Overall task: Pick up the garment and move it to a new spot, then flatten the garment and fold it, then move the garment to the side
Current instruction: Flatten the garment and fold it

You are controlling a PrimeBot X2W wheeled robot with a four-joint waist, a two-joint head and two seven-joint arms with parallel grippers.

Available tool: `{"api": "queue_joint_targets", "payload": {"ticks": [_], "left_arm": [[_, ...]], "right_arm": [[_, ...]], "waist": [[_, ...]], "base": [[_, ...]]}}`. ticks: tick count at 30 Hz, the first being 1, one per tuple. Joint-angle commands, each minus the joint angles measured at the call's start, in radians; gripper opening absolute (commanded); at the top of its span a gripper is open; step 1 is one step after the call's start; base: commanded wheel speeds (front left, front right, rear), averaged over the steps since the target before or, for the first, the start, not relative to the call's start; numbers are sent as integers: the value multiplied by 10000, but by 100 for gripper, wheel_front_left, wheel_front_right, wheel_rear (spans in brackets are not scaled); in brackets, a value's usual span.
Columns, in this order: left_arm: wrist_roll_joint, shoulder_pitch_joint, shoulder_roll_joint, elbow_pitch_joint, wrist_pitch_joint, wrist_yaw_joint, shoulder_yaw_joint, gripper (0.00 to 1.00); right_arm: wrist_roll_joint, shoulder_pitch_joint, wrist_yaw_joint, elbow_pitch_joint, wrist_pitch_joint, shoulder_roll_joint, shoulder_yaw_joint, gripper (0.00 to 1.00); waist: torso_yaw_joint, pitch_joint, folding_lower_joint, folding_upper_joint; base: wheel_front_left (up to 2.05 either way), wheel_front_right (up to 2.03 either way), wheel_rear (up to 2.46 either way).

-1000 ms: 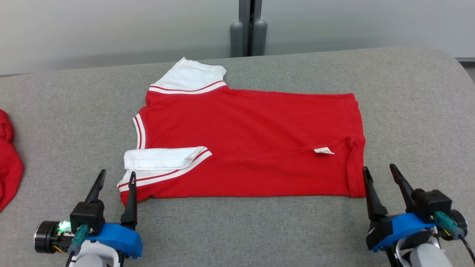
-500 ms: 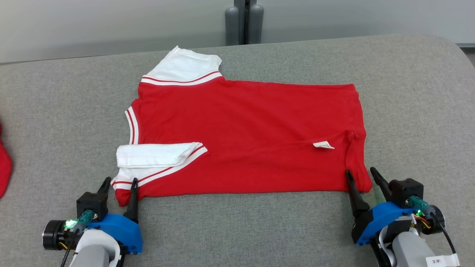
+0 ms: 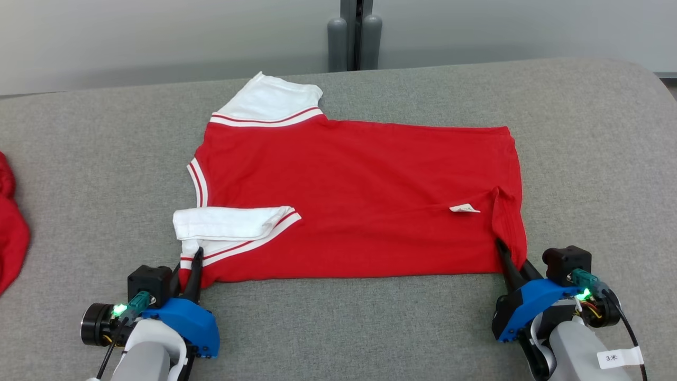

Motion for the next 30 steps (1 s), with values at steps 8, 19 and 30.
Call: {"api": "queue_joint_targets", "payload": {"ticks": [8,19,30], "left_arm": [[-240,1383,-181,-1580,14,-8,635,0],[-29,4019,-480,-3480,11,347,1342,0],[34,4790,-792,-3827,13,329,1385,2]], "right_arm": [[384,1233,-1,-1170,-5,-189,271,0],[1286,3164,-1,-2717,-3,-674,1092,0],[1717,4587,-2,-3465,291,-1090,897,43]], "waist": [[296,-944,-1,-2],[731,-1649,-1,-2],[790,-1725,-1,-2]], "base": [[0,0,0],[0,0,0],[0,0,0]]}}
